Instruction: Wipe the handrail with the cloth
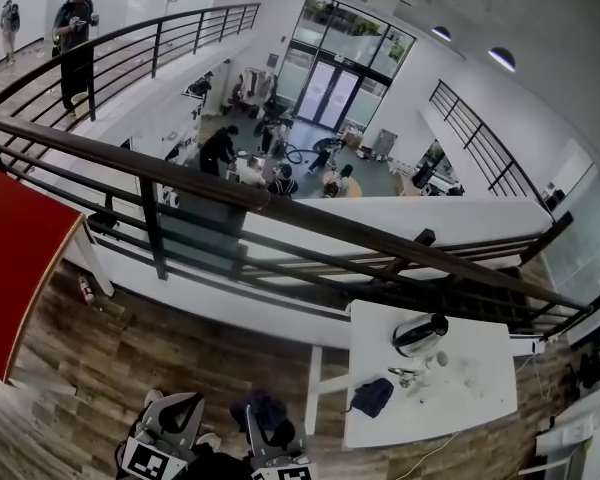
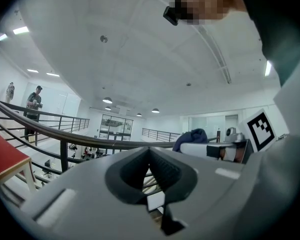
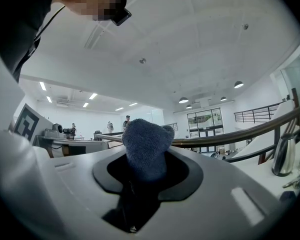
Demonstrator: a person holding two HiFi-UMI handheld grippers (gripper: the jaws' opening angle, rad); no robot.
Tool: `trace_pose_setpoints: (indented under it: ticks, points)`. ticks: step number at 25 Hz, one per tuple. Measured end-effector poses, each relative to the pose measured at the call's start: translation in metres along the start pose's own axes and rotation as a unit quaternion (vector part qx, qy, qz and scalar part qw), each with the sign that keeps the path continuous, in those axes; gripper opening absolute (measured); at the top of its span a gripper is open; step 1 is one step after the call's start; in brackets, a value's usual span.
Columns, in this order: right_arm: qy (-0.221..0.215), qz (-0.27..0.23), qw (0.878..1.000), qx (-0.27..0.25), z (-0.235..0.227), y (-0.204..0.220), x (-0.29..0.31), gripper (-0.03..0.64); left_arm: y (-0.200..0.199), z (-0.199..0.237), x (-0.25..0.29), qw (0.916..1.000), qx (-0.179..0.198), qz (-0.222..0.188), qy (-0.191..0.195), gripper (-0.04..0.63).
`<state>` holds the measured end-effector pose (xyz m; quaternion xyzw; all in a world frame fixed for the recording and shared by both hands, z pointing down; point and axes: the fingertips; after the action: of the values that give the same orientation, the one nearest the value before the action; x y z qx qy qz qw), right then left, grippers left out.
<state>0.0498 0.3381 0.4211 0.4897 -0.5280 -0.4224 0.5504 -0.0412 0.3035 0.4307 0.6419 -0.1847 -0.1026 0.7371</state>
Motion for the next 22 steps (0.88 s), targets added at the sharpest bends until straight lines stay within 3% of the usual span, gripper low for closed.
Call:
trace_pose_setpoints:
  ticks: [7, 14, 22]
  points:
    - [0.001, -0.002, 1.0, 0.004, -0.003, 0.003, -0.001, 0.126, -0.001, 0.004, 0.006, 0.9999, -0.004, 0.005, -0.011, 0.0]
    - [0.005, 0.0, 1.0, 0.0, -0.001, 0.002, 0.017, 0.126, -0.018, 0.035, 0.024, 0.9996, -0.004, -0.023, -0.016, 0.0]
    - [0.027, 0.011, 1.0, -0.002, -0.012, -0.005, 0.054, 0.126, -0.016, 0.077, 0.047, 0.9998, -0.003, -0.011, -0.017, 0.0]
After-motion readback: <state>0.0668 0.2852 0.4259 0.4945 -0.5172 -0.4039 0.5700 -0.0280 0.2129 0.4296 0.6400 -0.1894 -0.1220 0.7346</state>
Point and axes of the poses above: the fingertips, and each gripper's own axes: x forward along the fingers, z to its left, y out of its underside, and after that the axes turned 8 degrees about z, right-handed
